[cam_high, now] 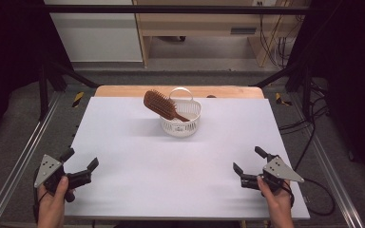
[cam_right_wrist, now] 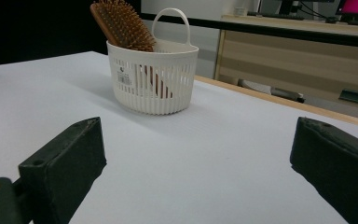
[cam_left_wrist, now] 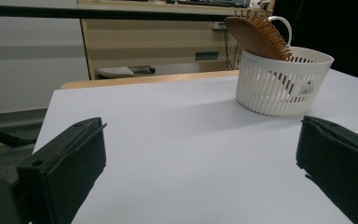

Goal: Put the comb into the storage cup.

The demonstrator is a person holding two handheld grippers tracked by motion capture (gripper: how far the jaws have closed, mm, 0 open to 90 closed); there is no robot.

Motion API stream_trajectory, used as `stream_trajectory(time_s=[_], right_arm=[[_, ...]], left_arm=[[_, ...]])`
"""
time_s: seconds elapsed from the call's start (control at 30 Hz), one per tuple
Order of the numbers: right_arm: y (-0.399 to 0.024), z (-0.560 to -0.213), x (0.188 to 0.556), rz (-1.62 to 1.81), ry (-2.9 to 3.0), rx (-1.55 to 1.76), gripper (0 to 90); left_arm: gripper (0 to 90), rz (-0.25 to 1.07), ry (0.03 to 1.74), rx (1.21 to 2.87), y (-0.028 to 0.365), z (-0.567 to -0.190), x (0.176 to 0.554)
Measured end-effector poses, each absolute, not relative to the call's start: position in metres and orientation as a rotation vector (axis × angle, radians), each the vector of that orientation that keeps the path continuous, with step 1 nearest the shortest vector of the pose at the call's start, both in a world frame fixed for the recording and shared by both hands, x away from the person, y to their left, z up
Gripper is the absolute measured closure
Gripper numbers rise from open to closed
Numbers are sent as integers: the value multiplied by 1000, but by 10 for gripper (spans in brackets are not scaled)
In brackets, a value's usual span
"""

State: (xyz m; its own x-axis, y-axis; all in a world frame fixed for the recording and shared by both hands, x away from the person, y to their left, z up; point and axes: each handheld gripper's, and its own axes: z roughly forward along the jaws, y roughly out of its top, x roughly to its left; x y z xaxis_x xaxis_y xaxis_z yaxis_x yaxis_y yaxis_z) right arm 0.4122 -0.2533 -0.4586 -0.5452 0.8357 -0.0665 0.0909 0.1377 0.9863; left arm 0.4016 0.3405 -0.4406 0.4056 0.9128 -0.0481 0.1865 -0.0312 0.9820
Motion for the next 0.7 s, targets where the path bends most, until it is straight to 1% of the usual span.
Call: stream_trajectory(time_s=[0.43, 0.7], right_arm=[[-259, -463, 411, 1465, 1766, 883, 37], [-263, -467, 411, 1473, 1772, 872, 36]], left_arm=[[17, 771, 991, 1523, 325, -450, 398], [17, 783, 951, 1555, 311, -452, 395]])
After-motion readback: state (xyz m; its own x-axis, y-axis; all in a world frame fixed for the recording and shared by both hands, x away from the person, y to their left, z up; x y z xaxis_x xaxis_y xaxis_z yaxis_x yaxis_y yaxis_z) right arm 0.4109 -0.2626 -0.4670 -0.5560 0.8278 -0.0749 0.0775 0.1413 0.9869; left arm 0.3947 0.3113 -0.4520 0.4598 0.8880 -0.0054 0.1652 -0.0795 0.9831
